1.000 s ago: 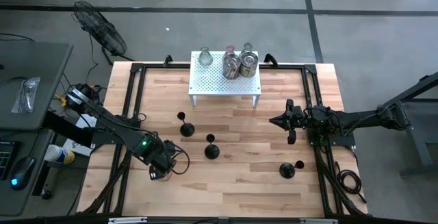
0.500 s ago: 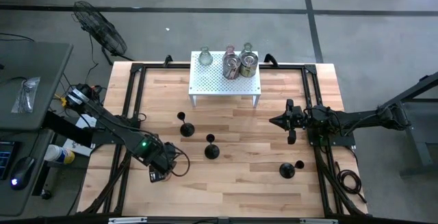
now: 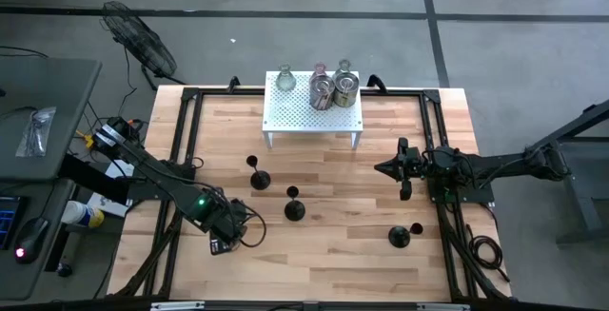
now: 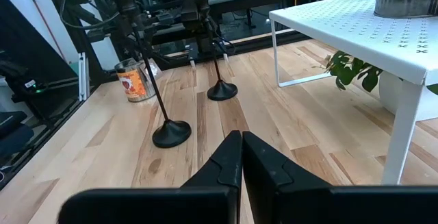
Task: Pick & Place candle stick holders
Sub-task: Put the orange scented candle on the shelf aligned with the other scented candles
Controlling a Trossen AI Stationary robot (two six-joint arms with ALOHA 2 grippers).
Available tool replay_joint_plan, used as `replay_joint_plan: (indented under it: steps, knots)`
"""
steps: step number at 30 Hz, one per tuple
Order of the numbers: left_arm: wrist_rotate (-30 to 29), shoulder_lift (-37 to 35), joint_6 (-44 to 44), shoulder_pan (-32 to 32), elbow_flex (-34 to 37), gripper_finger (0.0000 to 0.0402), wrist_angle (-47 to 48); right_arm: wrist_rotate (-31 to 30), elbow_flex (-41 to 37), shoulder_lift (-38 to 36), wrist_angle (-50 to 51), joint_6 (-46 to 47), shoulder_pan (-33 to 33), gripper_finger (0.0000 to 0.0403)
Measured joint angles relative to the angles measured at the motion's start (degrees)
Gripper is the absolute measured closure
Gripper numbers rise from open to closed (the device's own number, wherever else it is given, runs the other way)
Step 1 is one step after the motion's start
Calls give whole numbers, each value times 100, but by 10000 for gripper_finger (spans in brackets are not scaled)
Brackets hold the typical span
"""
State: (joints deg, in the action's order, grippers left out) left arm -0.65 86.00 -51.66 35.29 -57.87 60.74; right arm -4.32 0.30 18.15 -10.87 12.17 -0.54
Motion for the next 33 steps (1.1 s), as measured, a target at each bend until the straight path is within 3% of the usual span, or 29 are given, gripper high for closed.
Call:
replay_joint_plan:
  steps: [33]
  knots:
    - [-126,4,236,-2,-2,287,-134,-2,-1,0,0,1,0,398]
